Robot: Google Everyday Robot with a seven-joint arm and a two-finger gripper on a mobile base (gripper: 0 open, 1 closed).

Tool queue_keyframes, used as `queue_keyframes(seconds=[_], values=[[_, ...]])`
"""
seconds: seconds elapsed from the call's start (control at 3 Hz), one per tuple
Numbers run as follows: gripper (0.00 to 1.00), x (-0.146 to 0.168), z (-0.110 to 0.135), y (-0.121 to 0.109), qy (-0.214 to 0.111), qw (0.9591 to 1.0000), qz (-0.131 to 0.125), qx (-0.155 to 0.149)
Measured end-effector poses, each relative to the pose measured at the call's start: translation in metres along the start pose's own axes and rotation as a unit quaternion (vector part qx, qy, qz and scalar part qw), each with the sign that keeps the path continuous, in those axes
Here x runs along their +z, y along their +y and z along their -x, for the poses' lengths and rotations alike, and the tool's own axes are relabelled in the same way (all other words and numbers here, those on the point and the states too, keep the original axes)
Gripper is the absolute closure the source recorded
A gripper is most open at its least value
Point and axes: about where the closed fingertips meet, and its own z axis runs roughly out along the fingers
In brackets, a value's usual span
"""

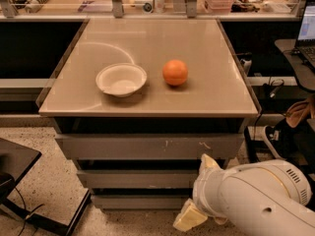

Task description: Open middle drawer

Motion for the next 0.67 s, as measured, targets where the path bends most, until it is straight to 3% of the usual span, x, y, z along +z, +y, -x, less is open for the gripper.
queue_keyframes(seconds=[0.67], values=[[0.0,0.0079,-0.0019,0.0031,0.003,0.9999,-0.015,-0.002]])
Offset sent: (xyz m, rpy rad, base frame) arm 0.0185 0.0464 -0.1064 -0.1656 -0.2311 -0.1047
